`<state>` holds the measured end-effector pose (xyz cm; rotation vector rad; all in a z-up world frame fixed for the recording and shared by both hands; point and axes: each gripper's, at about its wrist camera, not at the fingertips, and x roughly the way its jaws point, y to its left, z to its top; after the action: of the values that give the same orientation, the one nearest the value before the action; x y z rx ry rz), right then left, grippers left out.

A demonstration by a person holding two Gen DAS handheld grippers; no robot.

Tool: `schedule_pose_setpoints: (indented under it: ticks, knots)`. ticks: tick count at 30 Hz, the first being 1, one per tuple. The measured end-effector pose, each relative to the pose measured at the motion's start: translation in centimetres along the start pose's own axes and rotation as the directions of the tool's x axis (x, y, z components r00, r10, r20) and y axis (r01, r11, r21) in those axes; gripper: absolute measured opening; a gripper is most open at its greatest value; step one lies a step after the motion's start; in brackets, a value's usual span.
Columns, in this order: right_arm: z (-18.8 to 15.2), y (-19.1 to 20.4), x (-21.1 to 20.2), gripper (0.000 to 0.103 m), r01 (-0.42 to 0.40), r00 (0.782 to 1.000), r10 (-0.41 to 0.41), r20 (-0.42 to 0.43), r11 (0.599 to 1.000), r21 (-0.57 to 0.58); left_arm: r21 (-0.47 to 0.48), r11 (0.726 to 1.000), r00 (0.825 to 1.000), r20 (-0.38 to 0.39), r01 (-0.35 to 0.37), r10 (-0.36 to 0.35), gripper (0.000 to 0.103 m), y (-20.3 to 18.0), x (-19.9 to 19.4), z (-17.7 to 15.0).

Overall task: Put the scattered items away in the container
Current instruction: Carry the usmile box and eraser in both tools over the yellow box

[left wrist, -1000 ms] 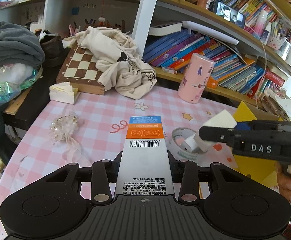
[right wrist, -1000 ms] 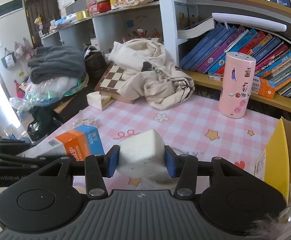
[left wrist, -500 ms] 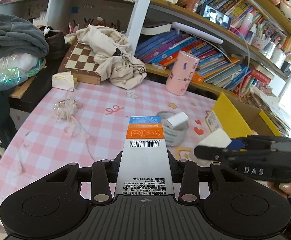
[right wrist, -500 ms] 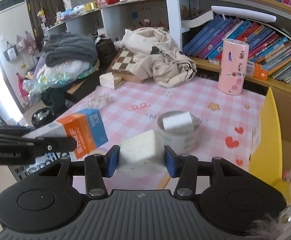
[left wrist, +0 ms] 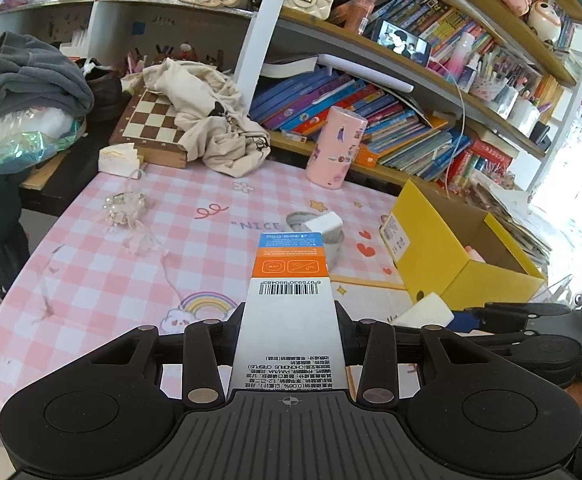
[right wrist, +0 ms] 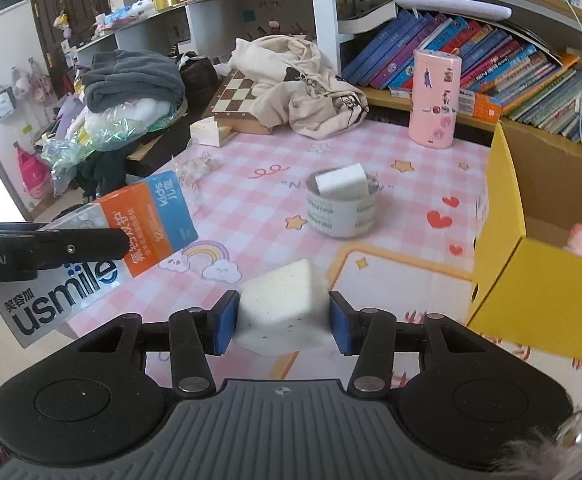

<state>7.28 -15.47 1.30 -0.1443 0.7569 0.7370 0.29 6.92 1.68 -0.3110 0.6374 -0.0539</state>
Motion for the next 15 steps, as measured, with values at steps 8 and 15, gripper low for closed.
schedule_pose_setpoints:
  ticks: [8, 15]
  knots:
    - [-1.3, 1.4, -1.0, 0.045, -0.001, 1.000, 0.001, -0.008, 1.000, -0.007, -0.017, 1.000, 1.000, -0.005, -0.001, 0.001, 0.038, 0.5, -1.2, -1.2]
    - [-1.9, 1.8, -1.7, 0.045, 0.010, 1.000, -0.010, -0.009, 1.000, -0.009, -0.017, 1.000, 1.000, -0.006, 0.014, -0.014, 0.038, 0.3, -1.7, -1.6]
